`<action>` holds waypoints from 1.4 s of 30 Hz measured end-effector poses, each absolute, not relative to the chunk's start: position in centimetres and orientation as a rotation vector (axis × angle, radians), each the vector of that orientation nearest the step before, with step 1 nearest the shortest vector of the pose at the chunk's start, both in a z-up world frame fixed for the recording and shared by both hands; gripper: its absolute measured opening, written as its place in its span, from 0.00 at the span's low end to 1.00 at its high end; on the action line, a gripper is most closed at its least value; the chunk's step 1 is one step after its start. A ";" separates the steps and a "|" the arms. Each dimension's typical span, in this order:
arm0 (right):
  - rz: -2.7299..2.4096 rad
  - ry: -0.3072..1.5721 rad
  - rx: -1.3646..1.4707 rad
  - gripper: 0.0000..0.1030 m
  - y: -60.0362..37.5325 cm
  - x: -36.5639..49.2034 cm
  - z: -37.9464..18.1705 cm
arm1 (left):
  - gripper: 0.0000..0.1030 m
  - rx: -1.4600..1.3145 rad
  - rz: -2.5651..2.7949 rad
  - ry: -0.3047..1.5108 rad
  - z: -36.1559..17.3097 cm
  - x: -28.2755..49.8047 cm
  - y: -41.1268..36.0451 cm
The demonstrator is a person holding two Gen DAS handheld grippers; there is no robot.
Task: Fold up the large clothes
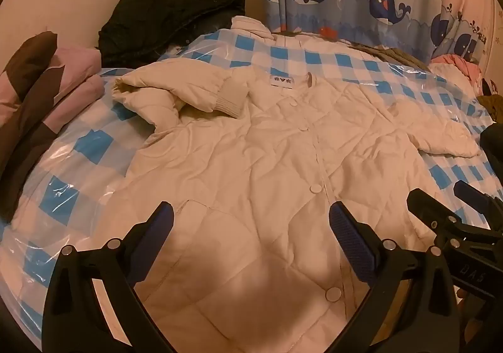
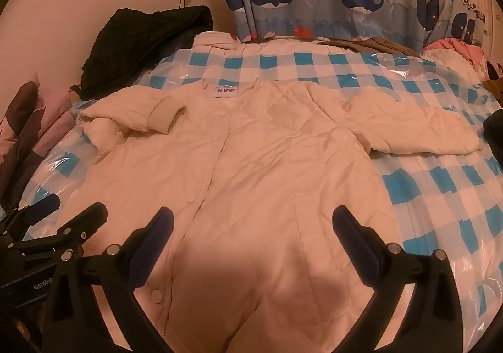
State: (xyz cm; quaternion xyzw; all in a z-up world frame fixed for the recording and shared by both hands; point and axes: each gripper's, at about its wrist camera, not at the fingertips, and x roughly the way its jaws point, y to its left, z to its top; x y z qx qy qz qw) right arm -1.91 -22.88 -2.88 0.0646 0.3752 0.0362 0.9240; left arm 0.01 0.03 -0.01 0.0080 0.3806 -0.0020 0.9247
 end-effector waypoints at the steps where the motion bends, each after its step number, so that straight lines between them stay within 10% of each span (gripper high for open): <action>1: 0.075 0.769 0.131 0.95 -22.9 -1.9 -2.9 | 0.93 0.027 -0.002 0.780 0.0 0.0 0.0; 42: 0.071 0.787 0.139 0.95 -23.3 -1.7 -3.2 | 0.93 0.036 0.005 0.838 -1.3 0.7 -0.5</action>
